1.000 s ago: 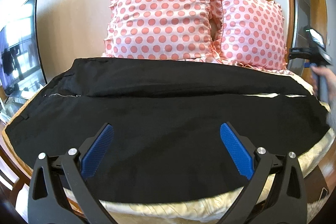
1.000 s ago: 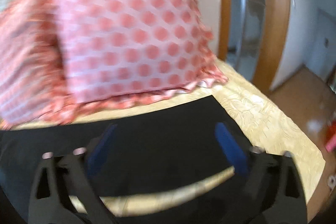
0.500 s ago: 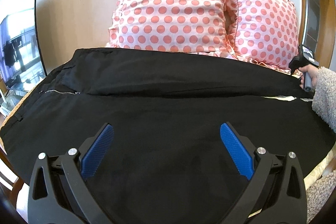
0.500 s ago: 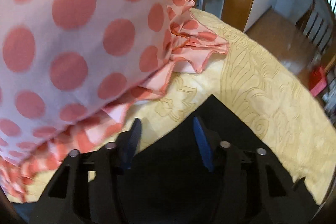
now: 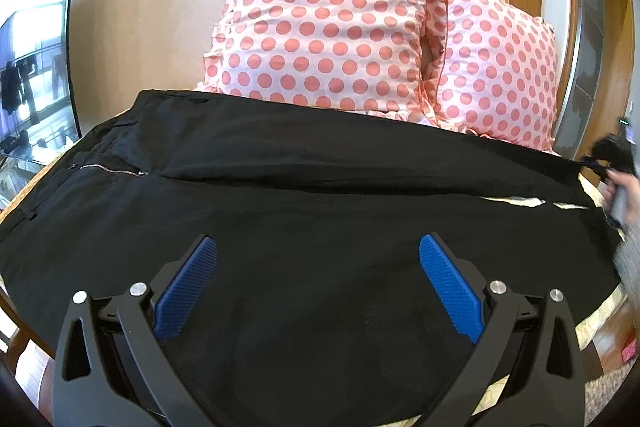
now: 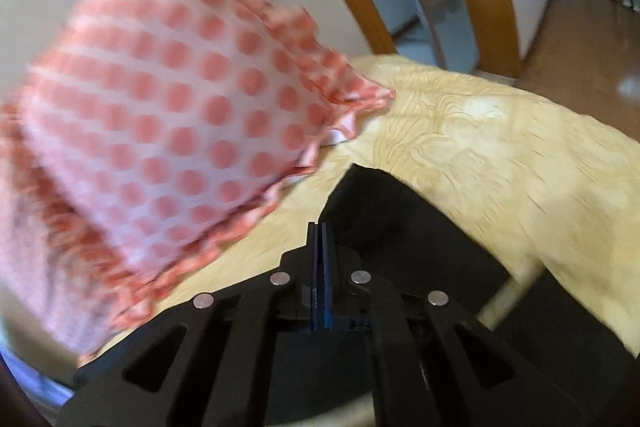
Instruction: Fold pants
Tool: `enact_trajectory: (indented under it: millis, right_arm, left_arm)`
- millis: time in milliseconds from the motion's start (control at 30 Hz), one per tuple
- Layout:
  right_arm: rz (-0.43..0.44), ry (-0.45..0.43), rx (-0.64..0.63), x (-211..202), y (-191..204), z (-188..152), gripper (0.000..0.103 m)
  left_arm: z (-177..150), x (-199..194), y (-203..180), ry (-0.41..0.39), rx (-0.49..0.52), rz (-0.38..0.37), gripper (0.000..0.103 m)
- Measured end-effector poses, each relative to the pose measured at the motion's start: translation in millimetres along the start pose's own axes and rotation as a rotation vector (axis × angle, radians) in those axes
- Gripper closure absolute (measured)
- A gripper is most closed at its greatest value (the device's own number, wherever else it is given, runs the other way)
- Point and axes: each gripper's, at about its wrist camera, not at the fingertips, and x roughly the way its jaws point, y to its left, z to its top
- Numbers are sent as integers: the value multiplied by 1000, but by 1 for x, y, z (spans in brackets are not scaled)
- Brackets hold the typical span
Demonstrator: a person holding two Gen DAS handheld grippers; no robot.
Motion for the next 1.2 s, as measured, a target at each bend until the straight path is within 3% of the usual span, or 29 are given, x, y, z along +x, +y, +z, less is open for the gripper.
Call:
enact_trajectory:
  millis: [67, 200, 333, 533, 567, 600, 633, 667, 800, 867, 933, 1000, 1100, 1200]
  right_arm:
    - [55, -15, 16, -37, -11, -21, 101]
    - [76, 19, 73, -64, -46, -55, 101]
    - [72, 99, 134, -58, -71, -77, 101]
    - [76, 138, 183, -54, -71, -74, 97]
    - [77, 150, 194, -52, -73, -74, 94]
    - [70, 164, 207, -50, -74, -75, 77]
    - [63, 177, 225, -48, -76, -75, 54]
    - [77, 181, 251, -46, -79, -77, 48]
    - [60, 160, 253, -45, -78, -75, 49]
    - [58, 148, 241, -38, -78, -72, 56]
    - [67, 149, 232, -27, -80, -69, 87]
    - [122, 159, 252, -17, -87, -67, 99]
    - [263, 84, 300, -38, -99, -62, 100]
    - [282, -3, 263, -69, -101, -58, 100]
  left_arm:
    - [0, -1, 0, -1, -9, -1, 2]
    - [3, -2, -3, -6, -29, -22, 2]
    - [7, 0, -8, -9, -40, -43, 2]
    - [6, -3, -8, -6, -61, -37, 2]
    - [5, -3, -6, -6, -63, -25, 2]
    - [5, -4, -3, -6, -70, -15, 2]
    - [5, -3, -1, -5, -76, -9, 2]
    - [6, -3, 3, -2, -86, -1, 2]
    - [13, 2, 14, 0, -126, 13, 2]
    - [20, 7, 22, 5, -156, 14, 2]
    - [30, 13, 32, 10, -182, 4, 2]
    - [45, 21, 44, 8, -213, -34, 2]
    - [69, 33, 60, 8, -248, -52, 2]
    - [102, 59, 76, 40, -273, -46, 2]
